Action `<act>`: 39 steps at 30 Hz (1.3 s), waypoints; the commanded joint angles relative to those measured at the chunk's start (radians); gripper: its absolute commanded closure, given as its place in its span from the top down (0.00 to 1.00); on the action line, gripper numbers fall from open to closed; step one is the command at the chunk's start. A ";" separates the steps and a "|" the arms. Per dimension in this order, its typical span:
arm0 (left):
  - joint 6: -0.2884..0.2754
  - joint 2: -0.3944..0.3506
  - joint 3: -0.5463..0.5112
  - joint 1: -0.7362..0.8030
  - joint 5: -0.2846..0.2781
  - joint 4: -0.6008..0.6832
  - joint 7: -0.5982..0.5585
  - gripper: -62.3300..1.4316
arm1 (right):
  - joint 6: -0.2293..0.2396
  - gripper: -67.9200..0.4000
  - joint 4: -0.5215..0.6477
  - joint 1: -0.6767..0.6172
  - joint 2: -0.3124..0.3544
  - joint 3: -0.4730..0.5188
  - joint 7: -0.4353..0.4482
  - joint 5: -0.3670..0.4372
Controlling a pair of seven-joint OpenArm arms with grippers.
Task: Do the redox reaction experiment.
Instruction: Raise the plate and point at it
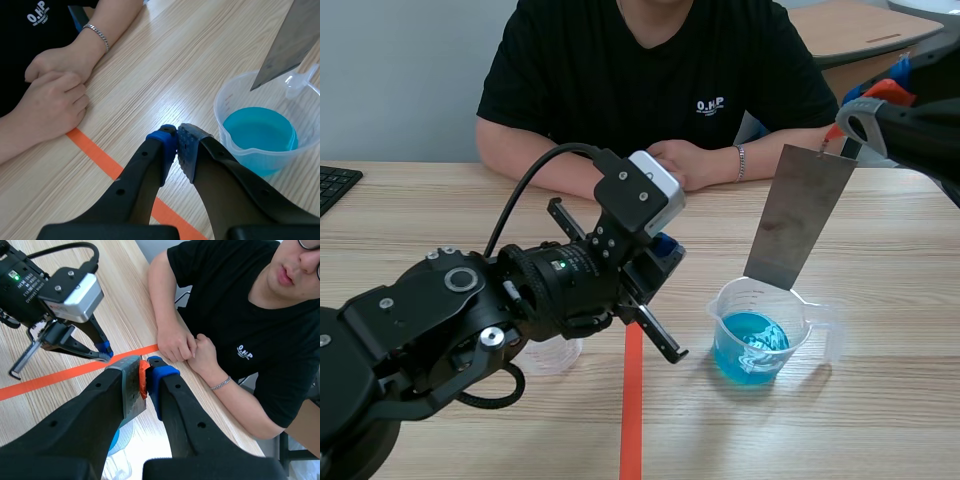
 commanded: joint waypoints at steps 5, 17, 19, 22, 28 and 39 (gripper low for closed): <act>-0.010 0.047 0.026 -0.035 -0.003 -0.020 -0.006 0.10 | 0.006 0.03 0.010 0.006 0.008 0.010 0.007 0.011; -0.016 0.092 0.050 -0.041 -0.003 -0.026 0.009 0.10 | 0.006 0.03 0.010 0.006 0.008 0.010 0.006 0.011; -0.016 0.092 0.050 -0.041 -0.003 -0.026 0.009 0.10 | 0.006 0.03 0.010 0.006 0.008 0.010 0.006 0.011; -0.016 0.091 0.050 -0.041 -0.003 -0.026 0.008 0.10 | 0.006 0.03 0.010 0.006 0.008 0.010 0.004 0.011; -0.016 0.091 0.050 -0.041 -0.003 -0.026 0.008 0.10 | 0.006 0.03 0.010 0.006 0.008 0.010 0.004 0.011; -0.016 0.091 0.050 -0.041 -0.003 -0.026 0.007 0.10 | 0.006 0.03 0.010 0.006 0.008 0.010 0.004 0.011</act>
